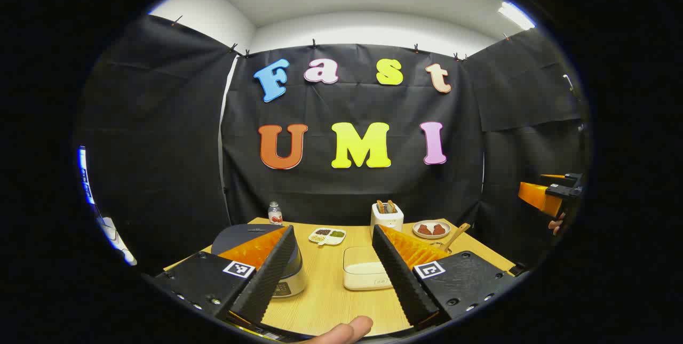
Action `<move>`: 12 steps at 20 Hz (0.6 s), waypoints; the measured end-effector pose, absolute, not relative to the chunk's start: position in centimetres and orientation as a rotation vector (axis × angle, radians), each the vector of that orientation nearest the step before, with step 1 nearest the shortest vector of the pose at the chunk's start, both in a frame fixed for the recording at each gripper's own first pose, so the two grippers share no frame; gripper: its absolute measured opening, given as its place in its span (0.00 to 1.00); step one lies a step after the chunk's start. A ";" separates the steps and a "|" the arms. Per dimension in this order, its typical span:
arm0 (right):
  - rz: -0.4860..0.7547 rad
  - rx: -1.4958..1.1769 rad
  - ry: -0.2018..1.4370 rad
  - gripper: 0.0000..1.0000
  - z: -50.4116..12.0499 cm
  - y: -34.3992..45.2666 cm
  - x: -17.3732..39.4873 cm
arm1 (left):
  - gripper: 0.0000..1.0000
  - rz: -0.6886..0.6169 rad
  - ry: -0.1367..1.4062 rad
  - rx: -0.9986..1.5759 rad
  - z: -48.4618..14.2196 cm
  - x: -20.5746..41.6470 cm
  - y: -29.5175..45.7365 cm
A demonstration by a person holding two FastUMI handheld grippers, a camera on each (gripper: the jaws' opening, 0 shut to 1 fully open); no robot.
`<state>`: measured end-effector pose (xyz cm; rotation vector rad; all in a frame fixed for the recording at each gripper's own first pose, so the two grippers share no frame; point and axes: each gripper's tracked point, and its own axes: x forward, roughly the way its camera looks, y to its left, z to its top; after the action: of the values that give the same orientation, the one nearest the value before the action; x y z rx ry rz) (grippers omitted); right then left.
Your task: Close the left gripper, press the button to open the rice cooker; take a wooden spoon from the chopstick holder with the right hand, scoop a spoonful of rice and pour it into the rice cooker, then put the wooden spoon back into the chopstick holder.
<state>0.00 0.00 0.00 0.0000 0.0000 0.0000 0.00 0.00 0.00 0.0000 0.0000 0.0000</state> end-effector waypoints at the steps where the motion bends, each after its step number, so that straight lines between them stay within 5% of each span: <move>1: -0.003 -0.001 -0.005 1.00 -0.1 -0.2 -0.1 | 0.93 0.005 0.005 -0.001 -0.1 0.1 0.0; 12: 0.017 0.014 -0.017 1.00 -0.1 -0.4 -1.6 | 0.93 0.026 -0.014 0.000 0.1 -1.1 0.6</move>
<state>-1.59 -0.38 -0.14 0.0137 -0.0170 0.0169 -1.09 0.61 0.06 0.0001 -0.0143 0.0256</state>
